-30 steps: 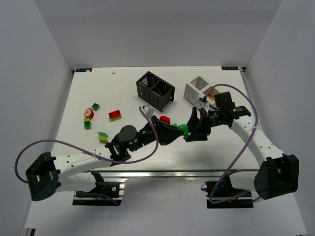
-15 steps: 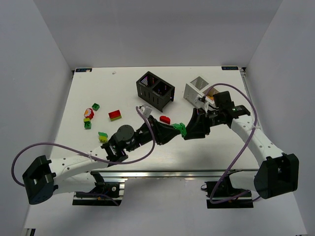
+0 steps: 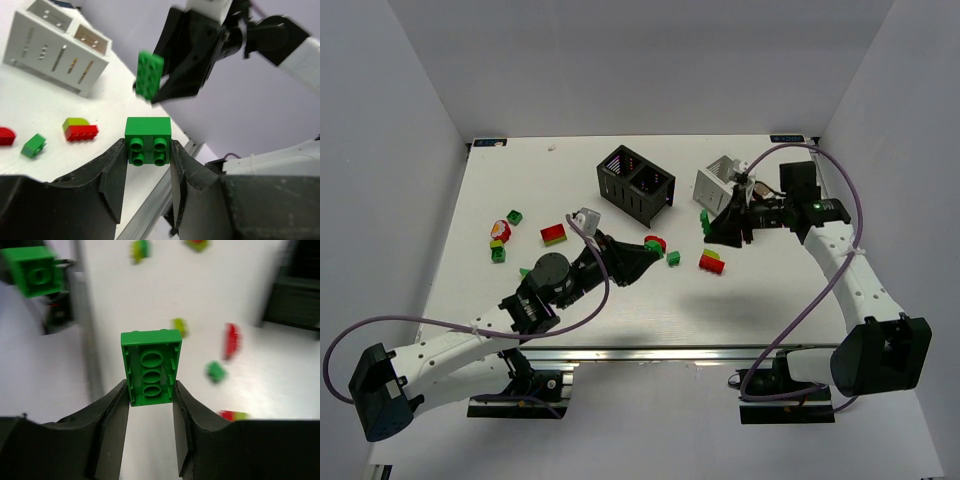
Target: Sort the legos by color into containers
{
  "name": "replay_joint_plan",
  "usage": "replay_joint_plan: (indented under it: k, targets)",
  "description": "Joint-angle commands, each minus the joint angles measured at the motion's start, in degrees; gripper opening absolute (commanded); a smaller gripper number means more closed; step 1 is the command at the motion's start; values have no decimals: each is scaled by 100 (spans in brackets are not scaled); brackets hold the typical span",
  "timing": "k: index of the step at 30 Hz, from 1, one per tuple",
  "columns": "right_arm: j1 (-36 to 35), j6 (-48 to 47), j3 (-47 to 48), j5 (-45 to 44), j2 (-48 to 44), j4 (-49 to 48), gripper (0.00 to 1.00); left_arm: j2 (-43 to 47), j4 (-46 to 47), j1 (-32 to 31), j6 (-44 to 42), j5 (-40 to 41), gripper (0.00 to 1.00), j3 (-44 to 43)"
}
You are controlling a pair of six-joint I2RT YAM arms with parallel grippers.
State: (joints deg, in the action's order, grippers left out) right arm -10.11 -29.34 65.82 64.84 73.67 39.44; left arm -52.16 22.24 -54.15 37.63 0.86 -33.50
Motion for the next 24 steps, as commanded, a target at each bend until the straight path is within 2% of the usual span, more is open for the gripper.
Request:
replay_joint_plan:
  k: [1, 3, 9, 18, 24]
  targets:
    - [210, 25, 326, -1525, -11, -1136, 4, 145, -501, 45, -159, 160, 8, 18]
    - [264, 130, 309, -2120, 68, -1586, 3, 189, -510, 45, -133, 186, 8, 53]
    - [466, 728, 370, -3037, 691, -3064, 0, 268, -475, 45, -45, 292, 8, 203]
    - [554, 1018, 1221, -3574, 2044, -3662, 3, 382, -677, 36, 8, 485, 8, 247]
    - [554, 1009, 1582, -3715, 2582, -3883, 8, 461, -730, 36, 69, 573, 9, 300]
